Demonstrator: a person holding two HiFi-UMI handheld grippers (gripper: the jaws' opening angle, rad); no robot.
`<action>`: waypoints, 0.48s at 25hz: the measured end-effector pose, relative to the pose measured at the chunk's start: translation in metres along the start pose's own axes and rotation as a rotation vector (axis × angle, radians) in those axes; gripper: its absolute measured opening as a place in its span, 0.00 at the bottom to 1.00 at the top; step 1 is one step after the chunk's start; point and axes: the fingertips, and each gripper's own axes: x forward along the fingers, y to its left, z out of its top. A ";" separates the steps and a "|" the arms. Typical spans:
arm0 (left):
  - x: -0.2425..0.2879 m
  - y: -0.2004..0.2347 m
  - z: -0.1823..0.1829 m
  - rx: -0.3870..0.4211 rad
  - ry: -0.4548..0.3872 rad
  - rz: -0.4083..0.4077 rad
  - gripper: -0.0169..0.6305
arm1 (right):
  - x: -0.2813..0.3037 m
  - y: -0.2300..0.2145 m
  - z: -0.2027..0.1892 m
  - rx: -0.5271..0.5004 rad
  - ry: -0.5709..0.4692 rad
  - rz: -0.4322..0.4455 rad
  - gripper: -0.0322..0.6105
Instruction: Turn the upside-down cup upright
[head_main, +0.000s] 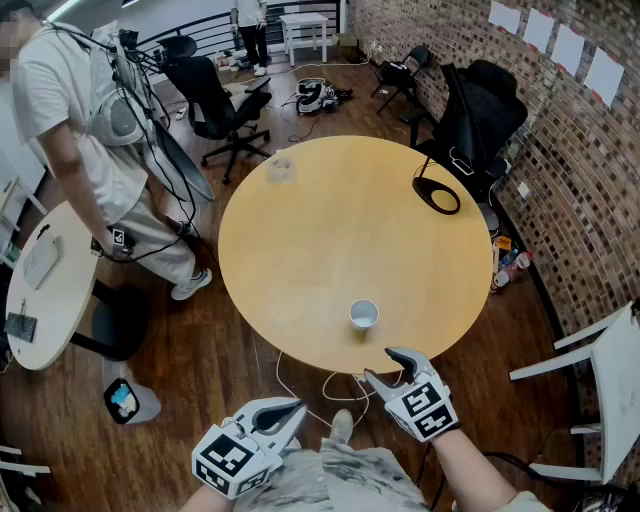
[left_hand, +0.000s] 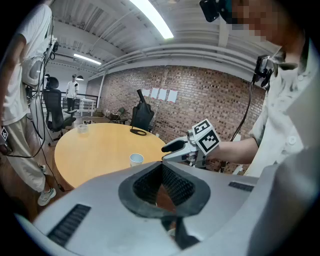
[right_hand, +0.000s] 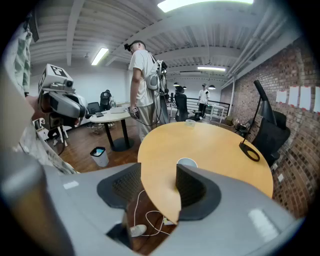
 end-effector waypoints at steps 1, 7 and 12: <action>0.004 0.007 0.004 -0.003 -0.002 -0.002 0.04 | 0.012 -0.011 0.003 -0.008 0.012 -0.008 0.40; 0.024 0.039 0.025 0.016 0.010 -0.035 0.04 | 0.069 -0.062 0.007 -0.039 0.099 -0.030 0.46; 0.023 0.068 0.043 0.029 -0.002 -0.058 0.04 | 0.111 -0.081 0.002 -0.134 0.250 0.009 0.58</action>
